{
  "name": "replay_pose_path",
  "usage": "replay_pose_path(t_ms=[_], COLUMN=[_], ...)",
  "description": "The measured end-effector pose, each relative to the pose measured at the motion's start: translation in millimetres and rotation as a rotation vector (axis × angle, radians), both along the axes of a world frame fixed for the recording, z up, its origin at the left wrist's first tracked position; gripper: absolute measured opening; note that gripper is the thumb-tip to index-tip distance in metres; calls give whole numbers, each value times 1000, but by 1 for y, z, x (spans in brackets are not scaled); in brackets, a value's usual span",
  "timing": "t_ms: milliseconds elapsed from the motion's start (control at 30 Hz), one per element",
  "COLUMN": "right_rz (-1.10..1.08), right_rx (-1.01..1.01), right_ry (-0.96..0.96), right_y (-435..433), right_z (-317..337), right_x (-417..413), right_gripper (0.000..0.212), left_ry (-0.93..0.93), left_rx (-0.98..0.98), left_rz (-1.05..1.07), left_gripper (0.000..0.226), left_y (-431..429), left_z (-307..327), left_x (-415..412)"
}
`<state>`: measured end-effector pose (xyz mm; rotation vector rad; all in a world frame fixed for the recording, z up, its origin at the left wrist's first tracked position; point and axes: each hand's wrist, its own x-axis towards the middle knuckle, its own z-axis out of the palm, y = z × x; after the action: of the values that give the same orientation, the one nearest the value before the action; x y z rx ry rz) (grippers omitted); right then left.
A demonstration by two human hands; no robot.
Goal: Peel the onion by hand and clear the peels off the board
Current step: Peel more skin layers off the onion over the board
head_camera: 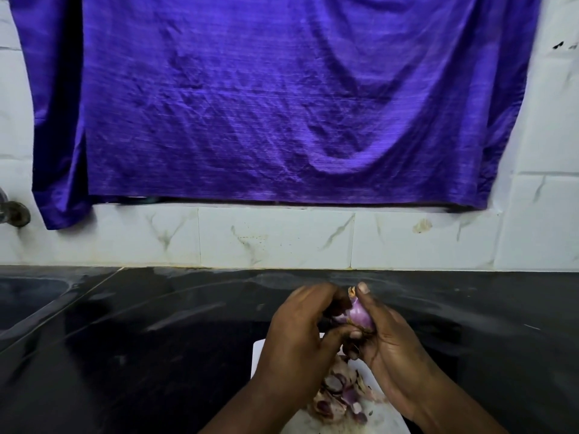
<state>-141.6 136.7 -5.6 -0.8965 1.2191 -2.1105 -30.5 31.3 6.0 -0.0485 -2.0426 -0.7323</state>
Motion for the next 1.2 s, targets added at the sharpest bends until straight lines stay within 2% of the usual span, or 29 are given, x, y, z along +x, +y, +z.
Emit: replay_pose_path(t_ms=[167, 500, 600, 667, 767, 900, 1033, 1100, 1200], right_rz=[-19, -38, -128, -218, -266, -186, -113, -81, -72], right_rx=[0, -29, -7, -20, -41, -9, -17, -10, 34], right_ry=[-46, -182, -177, -198, -289, -268, -271, -251, -155], right_y=[4, 3, 4, 9, 15, 9, 9, 8, 4], right_z=[4, -2, -3, 1, 2, -3, 0, -2, -6], right_x=[0, 1, -7, -17, -27, -22, -19, -18, -10], right_gripper=[57, 73, 79, 80, 86, 70, 70, 70, 59], left_ry=[16, -29, -62, -124, -192, -266, -144, -75, -84], left_rx=[-52, 93, 90, 17, -119, -156, -115, -70, -21], left_rz=[-14, -95, -142, -173, -53, 109, 195, 184, 161], left_gripper=[29, 28, 28, 27, 26, 19, 15, 25, 58], left_y=[5, -2, -1, 3, 2, -7, -3, -1, -2], left_z=[-3, -8, -9, -10, -15, -15, -10, -10, -11], left_x=[-3, -8, -7, -7, -8, -3, -2, -3, -3])
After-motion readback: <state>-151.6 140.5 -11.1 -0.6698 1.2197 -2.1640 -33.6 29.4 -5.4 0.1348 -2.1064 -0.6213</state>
